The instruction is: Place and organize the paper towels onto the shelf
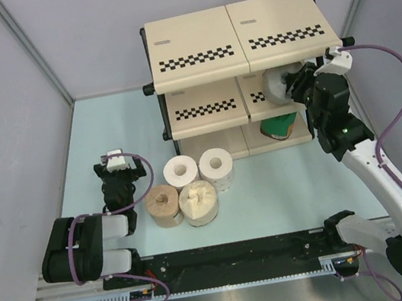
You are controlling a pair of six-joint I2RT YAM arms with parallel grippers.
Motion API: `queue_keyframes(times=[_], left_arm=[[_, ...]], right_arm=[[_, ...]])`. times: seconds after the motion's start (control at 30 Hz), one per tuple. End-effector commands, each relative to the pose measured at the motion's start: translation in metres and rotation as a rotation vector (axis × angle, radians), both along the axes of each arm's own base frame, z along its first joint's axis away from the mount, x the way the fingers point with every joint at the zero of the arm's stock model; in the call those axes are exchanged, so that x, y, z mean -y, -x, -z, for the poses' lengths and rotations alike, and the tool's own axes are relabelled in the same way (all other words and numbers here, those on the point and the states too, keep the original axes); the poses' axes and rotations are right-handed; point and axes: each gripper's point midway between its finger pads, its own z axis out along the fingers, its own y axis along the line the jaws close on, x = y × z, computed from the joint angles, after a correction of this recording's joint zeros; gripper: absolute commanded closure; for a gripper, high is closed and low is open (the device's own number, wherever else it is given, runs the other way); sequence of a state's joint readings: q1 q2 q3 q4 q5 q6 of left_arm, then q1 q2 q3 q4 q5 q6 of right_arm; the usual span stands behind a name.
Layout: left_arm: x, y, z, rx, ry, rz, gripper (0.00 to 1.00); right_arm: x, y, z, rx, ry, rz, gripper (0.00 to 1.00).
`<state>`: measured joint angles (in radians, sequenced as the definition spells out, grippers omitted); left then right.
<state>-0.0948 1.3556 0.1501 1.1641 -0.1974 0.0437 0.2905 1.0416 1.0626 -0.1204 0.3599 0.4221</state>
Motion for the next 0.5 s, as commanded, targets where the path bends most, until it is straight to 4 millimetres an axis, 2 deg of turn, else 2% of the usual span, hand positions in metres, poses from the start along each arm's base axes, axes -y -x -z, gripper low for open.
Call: queue_keyframes(times=[0.0,0.2,0.47], left_arm=[[0.003,-0.005,-0.019,0.065,0.011,0.017,0.00],[0.003,-0.005,-0.018,0.063,0.011,0.017,0.00],[0.002,-0.005,-0.018,0.063,0.013,0.015,0.00]], right_arm=[[-0.003,-0.006,-0.039,0.111,-0.050,-0.006,0.67],[-0.005,-0.011,-0.031,0.090,-0.047,-0.012,0.55],[-0.007,-0.015,-0.029,0.087,-0.046,-0.016,0.45]])
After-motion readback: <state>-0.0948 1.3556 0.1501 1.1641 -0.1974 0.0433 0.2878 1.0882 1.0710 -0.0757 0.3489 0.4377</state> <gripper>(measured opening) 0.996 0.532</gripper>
